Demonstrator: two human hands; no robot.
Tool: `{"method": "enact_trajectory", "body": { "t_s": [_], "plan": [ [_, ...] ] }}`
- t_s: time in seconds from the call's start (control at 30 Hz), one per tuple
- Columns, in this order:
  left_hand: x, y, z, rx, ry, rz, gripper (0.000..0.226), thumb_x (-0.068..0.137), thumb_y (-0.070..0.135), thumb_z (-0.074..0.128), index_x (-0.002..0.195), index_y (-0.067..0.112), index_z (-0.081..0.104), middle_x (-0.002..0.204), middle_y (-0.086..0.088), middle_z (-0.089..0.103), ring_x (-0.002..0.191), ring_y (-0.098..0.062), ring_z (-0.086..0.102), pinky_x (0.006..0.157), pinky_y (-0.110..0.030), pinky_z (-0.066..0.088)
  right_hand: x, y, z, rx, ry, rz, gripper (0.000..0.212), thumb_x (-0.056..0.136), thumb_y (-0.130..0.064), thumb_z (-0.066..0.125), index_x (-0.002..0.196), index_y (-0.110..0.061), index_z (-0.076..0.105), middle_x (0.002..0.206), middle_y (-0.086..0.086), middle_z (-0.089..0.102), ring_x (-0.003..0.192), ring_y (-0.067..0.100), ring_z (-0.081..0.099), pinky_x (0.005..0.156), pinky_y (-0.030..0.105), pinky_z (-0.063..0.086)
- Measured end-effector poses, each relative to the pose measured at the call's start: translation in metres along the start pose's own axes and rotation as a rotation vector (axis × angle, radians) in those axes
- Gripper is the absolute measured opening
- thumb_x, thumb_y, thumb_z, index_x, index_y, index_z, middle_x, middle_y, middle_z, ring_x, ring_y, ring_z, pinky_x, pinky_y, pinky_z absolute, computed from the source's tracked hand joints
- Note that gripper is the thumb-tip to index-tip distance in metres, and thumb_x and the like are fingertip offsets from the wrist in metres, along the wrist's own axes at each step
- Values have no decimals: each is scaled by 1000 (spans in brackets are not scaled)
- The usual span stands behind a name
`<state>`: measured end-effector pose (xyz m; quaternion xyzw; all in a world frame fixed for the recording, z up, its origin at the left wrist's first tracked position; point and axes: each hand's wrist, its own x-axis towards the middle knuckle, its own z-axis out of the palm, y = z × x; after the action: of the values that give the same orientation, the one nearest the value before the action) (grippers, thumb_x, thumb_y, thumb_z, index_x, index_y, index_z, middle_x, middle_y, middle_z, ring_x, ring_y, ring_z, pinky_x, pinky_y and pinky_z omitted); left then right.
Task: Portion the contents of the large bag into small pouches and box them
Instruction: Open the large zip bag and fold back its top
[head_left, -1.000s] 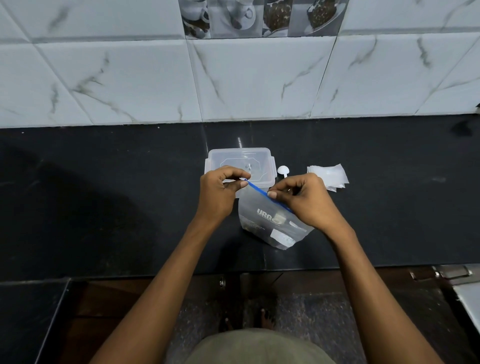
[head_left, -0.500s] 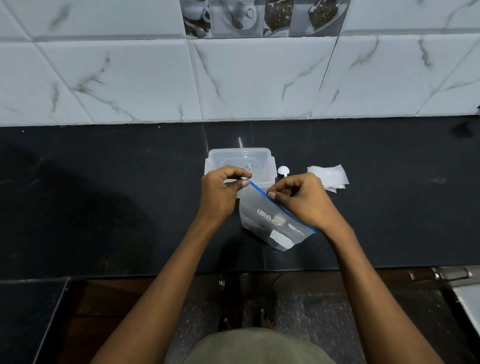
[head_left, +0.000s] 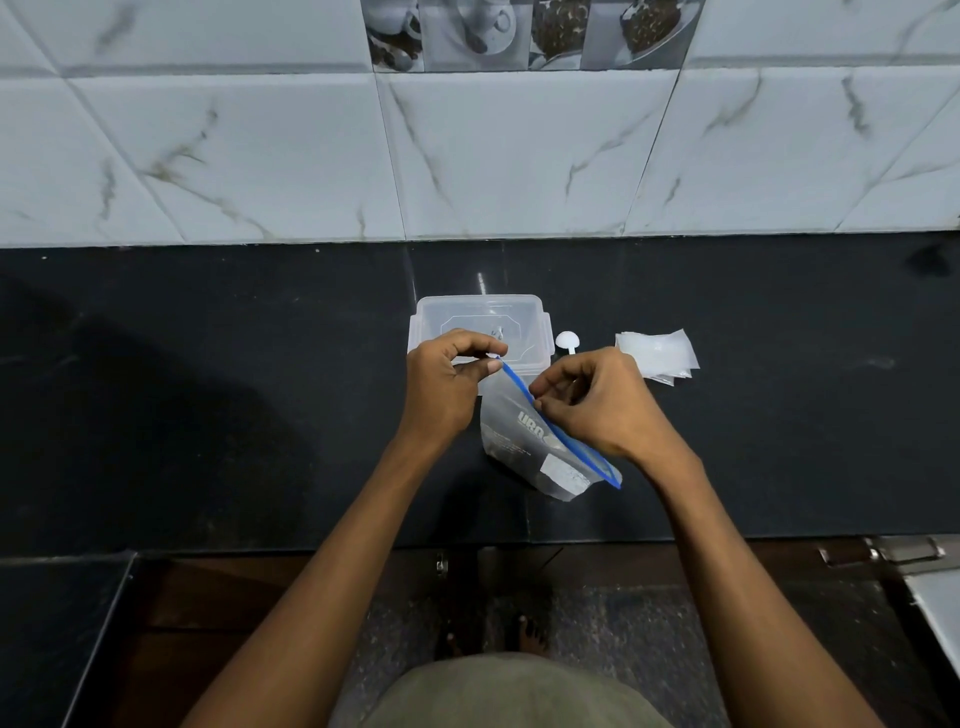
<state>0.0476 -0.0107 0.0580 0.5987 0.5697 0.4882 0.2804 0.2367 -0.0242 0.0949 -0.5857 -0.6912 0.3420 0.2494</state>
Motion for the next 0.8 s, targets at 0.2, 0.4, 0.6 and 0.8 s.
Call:
{"method": "enact_trajectory", "body": {
  "t_s": [0.2, 0.4, 0.6, 0.8],
  "plan": [
    [-7, 1, 6, -60, 0, -51, 19, 85, -4, 74, 94, 12, 76, 96, 7, 73, 92, 1, 68, 80, -10, 51, 1, -5, 6, -29, 7, 52, 22, 77, 4, 74, 81, -17, 76, 65, -6, 70, 58, 1, 67, 59, 12, 53],
    [-25, 15, 23, -52, 156, -282, 48, 78, 21, 86, 111, 23, 51, 116, 2, 58, 94, -11, 64, 72, -17, 54, 4, 1, 9, 22, 103, 38, 18, 71, 2, 73, 74, -16, 69, 64, -3, 69, 53, 0, 61, 56, 13, 49],
    [-34, 26, 33, -358, -122, -600, 16, 94, 18, 71, 88, 4, 70, 81, -15, 75, 73, -29, 75, 72, -38, 64, 5, 11, 11, 201, 178, 31, 32, 73, 0, 76, 68, -19, 51, 64, 9, 68, 52, 11, 58, 56, 33, 57],
    [-33, 28, 35, -343, -110, -605, 14, 96, 6, 65, 84, 1, 69, 83, -19, 75, 68, -26, 75, 65, -33, 63, 3, 19, 14, 333, 163, 44, 42, 72, 6, 75, 69, -18, 41, 66, 14, 70, 57, 21, 64, 61, 42, 60]
  ]
}}
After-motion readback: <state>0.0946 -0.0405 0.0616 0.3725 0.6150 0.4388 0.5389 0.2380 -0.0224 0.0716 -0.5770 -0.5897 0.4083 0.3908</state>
